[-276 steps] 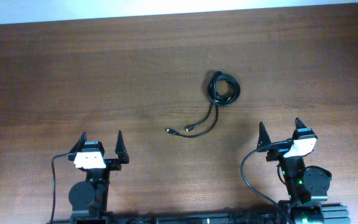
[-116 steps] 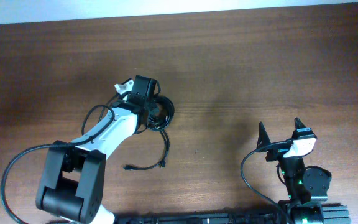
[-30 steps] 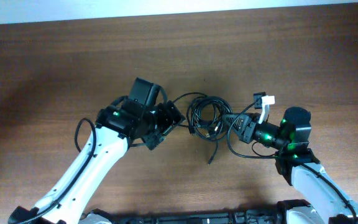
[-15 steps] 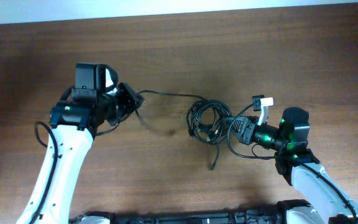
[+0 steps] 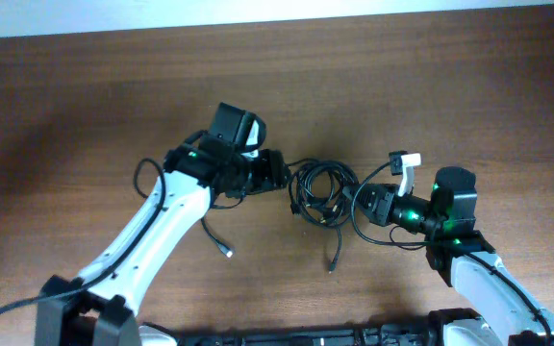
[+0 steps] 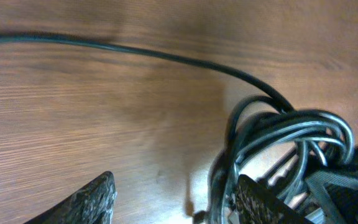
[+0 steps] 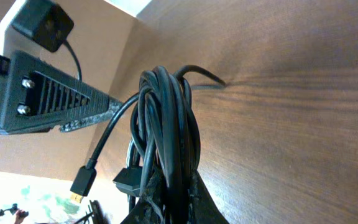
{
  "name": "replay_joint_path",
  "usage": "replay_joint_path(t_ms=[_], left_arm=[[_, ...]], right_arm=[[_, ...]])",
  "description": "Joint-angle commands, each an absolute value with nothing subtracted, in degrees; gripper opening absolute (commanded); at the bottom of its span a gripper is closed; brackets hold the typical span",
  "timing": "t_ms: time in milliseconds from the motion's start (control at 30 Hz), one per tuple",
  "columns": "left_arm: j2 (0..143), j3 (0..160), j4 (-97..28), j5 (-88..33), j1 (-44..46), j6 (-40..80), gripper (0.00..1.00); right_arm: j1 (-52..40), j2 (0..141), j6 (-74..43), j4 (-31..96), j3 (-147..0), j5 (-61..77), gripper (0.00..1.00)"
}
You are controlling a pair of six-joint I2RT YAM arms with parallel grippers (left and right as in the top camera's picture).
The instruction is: Untangle cables
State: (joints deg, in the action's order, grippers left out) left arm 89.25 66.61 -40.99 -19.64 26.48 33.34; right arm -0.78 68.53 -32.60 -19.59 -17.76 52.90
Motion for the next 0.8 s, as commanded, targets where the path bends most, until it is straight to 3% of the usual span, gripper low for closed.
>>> replay_joint_path(t_ms=[0, 67, 100, 167, 200, 233, 367, 533, 667, 733, 767], left_arm=[[91.9, 67.0, -39.7, -28.3, 28.8, 31.9, 0.57], [91.9, 67.0, -39.7, -29.7, 29.8, 31.2, 0.60], [91.9, 67.0, -39.7, -29.8, 30.3, 31.1, 0.54], [91.9, 67.0, -40.7, -23.8, 31.2, 27.5, 0.11], [91.9, 67.0, -41.8, -16.8, 31.0, 27.5, 0.00], [91.9, 67.0, -42.3, -10.6, 29.4, 27.5, 0.00], [91.9, 67.0, -38.8, -11.2, 19.4, 28.8, 0.00], [91.9, 67.0, -30.0, -15.2, 24.9, 29.5, 0.04], [93.5, 67.0, -18.4, -2.7, 27.1, 33.5, 0.09], [95.9, 67.0, -16.8, -4.6, 27.6, 36.9, 0.15], [98.4, 67.0, -17.6, -5.8, 28.6, 36.9, 0.29]], right_arm=[[-0.4, 68.2, -32.4, -19.2, -17.9, 53.3, 0.04], [-0.4, 68.2, -32.4, -19.2, -17.9, 53.3, 0.05], [-0.4, 68.2, -32.4, -19.2, -17.9, 53.3, 0.04], [-0.4, 68.2, -32.4, -18.9, -17.9, 53.6, 0.04], [-0.4, 68.2, -32.4, -18.6, -17.9, 55.3, 0.04], [-0.4, 68.2, -32.4, -18.6, -17.9, 58.0, 0.04], [-0.4, 68.2, -32.4, -18.7, -17.9, 70.1, 0.04], [-0.4, 68.2, -32.4, -18.9, -17.9, 74.9, 0.04], [-0.4, 68.2, -32.4, -18.9, -17.9, 78.2, 0.04], [-0.4, 68.2, -32.4, -18.9, -17.9, 77.9, 0.04], [-0.4, 68.2, -32.4, -18.9, -17.9, 77.3, 0.04]])
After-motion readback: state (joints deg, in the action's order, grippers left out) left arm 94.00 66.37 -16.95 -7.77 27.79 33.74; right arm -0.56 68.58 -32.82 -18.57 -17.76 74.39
